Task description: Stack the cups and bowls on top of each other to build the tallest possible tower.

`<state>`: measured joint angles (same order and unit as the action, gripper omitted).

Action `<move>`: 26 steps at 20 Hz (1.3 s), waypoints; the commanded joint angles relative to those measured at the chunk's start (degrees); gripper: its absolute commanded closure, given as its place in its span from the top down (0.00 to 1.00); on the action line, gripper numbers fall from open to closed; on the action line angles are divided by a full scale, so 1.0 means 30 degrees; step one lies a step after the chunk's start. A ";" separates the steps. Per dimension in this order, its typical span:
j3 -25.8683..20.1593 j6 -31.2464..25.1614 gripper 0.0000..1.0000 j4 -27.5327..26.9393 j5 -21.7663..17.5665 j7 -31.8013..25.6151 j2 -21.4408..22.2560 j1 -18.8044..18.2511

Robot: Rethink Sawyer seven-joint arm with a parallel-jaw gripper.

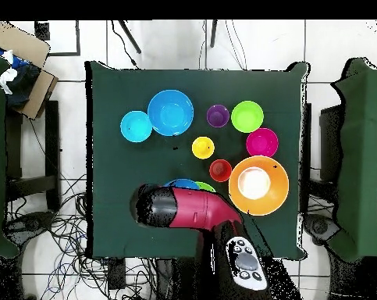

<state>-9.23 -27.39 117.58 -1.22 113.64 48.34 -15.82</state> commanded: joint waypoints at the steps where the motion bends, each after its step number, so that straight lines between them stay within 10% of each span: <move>1: -0.2333 0.0631 0.00 0.1309 -0.1852 -0.1621 -0.0546 -0.0915; 26: -0.4150 0.0362 0.00 0.1673 -0.4283 -0.1460 -0.0687 -0.3926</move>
<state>-16.22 -27.39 120.49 -9.47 113.64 48.36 -26.75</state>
